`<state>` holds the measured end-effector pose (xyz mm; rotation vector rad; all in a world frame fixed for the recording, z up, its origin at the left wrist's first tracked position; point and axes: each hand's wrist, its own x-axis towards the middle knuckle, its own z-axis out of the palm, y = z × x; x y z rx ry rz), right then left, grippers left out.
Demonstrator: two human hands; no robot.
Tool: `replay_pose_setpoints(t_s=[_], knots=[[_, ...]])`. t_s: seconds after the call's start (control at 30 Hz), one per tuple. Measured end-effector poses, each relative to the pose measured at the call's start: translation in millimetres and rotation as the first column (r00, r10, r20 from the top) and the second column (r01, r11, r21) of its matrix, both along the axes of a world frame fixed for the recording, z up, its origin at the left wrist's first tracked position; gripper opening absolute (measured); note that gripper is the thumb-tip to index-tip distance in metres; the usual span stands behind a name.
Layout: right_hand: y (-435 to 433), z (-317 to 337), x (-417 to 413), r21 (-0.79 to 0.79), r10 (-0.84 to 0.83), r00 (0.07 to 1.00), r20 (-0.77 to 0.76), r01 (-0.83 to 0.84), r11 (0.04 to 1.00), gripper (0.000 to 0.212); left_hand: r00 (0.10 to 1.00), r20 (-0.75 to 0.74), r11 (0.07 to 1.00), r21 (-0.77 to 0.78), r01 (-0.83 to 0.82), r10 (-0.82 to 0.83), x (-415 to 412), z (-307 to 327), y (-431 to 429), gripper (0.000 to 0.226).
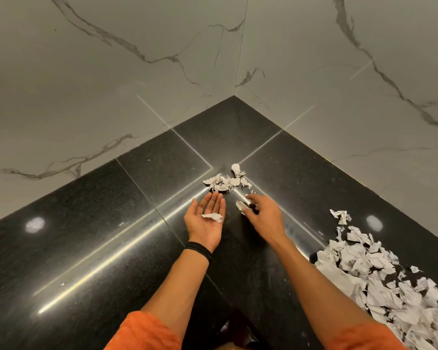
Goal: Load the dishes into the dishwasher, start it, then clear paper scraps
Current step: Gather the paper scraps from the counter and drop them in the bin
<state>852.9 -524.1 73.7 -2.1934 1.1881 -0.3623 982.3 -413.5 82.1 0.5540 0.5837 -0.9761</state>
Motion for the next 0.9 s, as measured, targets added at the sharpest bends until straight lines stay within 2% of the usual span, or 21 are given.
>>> replay_pose_setpoints(t_s=[0.03, 0.1, 0.23, 0.33, 0.43, 0.5, 0.57, 0.6, 0.67, 0.73, 0.77, 0.83, 0.9], knots=[[-1, -3, 1, -0.022, 0.029, 0.999, -0.042, -0.030, 0.999, 0.029, 1.000, -0.003, 1.000, 0.007, 0.008, -0.008, 1, 0, 0, 0.041], [3, -6, 2, -0.017, -0.003, 1.000, 0.006, 0.003, 1.000, 0.021, 0.999, -0.002, 0.998, 0.037, 0.052, -0.051, 1, -2, -2, 0.042], [20, 8, 6, 0.224, -0.214, 0.925, 0.316, 0.146, 0.964, 0.012, 0.985, 0.027, 0.982, 0.086, 0.168, -0.171, -5, -8, -3, 0.042], [34, 26, 13, 0.282, -0.177, 0.890, 0.421, 0.057, 0.958, 0.010, 0.971, 0.027, 0.970, 0.061, 0.235, -0.237, -13, -9, -5, 0.041], [41, 30, 19, 0.200, -0.057, 0.930, 0.363, -0.018, 0.980, 0.006, 0.962, 0.029, 0.963, 0.001, 0.271, -0.271, -20, -9, -8, 0.042], [37, 28, 18, 0.177, -0.079, 0.929, 0.360, 0.015, 0.984, 0.002, 0.970, 0.011, 0.969, -0.033, 0.244, -0.244, -20, -6, -9, 0.041], [25, 26, 11, 0.175, -0.139, 0.920, 0.367, 0.078, 0.981, 0.004, 0.980, -0.007, 0.980, -0.037, 0.197, -0.197, -15, -5, -8, 0.040], [16, 22, 5, 0.136, -0.121, 0.938, 0.324, 0.080, 0.987, 0.008, 0.983, -0.007, 0.982, -0.031, 0.185, -0.185, -12, -6, -6, 0.040], [5, 10, -11, 0.041, 0.056, 0.992, 0.111, -0.061, 0.997, 0.022, 0.984, -0.007, 0.984, -0.005, 0.179, -0.179, -8, -7, -4, 0.040], [3, -3, -23, -0.012, 0.267, 0.957, -0.112, -0.270, 0.963, 0.031, 0.982, -0.010, 0.982, 0.020, 0.187, -0.187, -4, -11, -2, 0.039], [5, -9, -28, -0.022, 0.307, 0.939, -0.155, -0.314, 0.949, 0.029, 0.981, -0.007, 0.981, 0.029, 0.193, -0.193, -4, -12, -1, 0.039], [10, -11, -32, -0.025, 0.279, 0.951, -0.135, -0.284, 0.958, 0.021, 0.979, 0.005, 0.978, 0.050, 0.202, -0.202, -5, -13, 1, 0.040], [19, -7, -32, 0.021, 0.158, 0.986, -0.043, -0.157, 0.987, 0.015, 0.977, 0.021, 0.975, 0.066, 0.212, -0.214, -7, -13, 2, 0.041]])
